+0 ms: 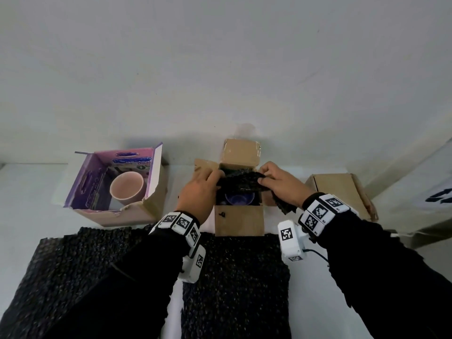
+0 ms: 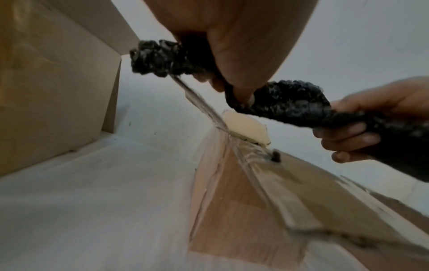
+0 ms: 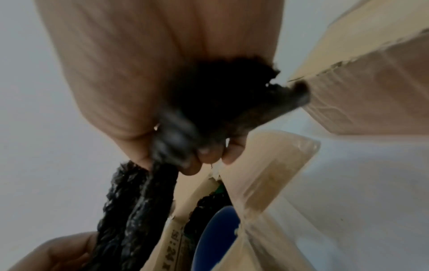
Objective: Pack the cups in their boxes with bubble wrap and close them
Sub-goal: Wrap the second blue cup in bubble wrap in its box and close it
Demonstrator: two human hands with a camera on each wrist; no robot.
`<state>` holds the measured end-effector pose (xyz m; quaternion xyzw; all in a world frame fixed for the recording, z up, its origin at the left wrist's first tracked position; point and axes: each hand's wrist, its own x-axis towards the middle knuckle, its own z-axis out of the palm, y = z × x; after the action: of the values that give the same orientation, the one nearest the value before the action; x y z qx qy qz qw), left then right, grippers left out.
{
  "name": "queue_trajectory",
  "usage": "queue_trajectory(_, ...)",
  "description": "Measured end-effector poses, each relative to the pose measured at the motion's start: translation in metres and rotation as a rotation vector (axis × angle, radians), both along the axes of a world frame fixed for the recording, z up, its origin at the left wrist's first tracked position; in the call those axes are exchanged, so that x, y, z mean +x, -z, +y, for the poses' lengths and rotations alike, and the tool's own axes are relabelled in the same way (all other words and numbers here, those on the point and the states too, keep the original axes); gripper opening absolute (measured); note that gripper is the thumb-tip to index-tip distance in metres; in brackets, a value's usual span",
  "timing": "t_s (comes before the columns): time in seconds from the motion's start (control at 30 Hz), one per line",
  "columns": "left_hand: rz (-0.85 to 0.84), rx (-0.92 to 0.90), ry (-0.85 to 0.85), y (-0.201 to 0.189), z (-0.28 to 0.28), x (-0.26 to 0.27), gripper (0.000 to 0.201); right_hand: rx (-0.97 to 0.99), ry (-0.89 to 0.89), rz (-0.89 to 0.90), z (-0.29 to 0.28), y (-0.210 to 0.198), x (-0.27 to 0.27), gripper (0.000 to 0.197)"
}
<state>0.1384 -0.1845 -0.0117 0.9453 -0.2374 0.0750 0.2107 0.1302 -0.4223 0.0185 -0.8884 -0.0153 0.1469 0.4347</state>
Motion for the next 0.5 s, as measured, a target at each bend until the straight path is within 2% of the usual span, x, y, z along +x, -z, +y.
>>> queue_trajectory(0.13,-0.083,0.146,0.214,0.005,-0.001,0.013,0.033,-0.228,-0.133,-0.197,-0.005,0.005,0.008,0.016)
queue_trajectory(0.23,-0.012,0.366,0.305,0.005,-0.002,0.011,0.039,-0.368,-0.270,-0.249,0.006,0.014,0.008,0.020)
queue_trajectory(0.37,0.065,0.463,0.276,-0.003,-0.008,0.009,0.063,-0.533,-0.328,-0.187,0.014,0.017,0.004,0.037)
queue_trajectory(0.43,0.109,0.547,0.298,-0.006,-0.013,0.011,0.058,-0.564,-0.346,-0.153,0.017,0.015,0.003,0.033)
queue_trajectory(0.5,0.163,0.549,0.304,-0.007,-0.014,0.014,0.046,-0.582,-0.356,-0.102,0.019,0.013,0.005,0.027)
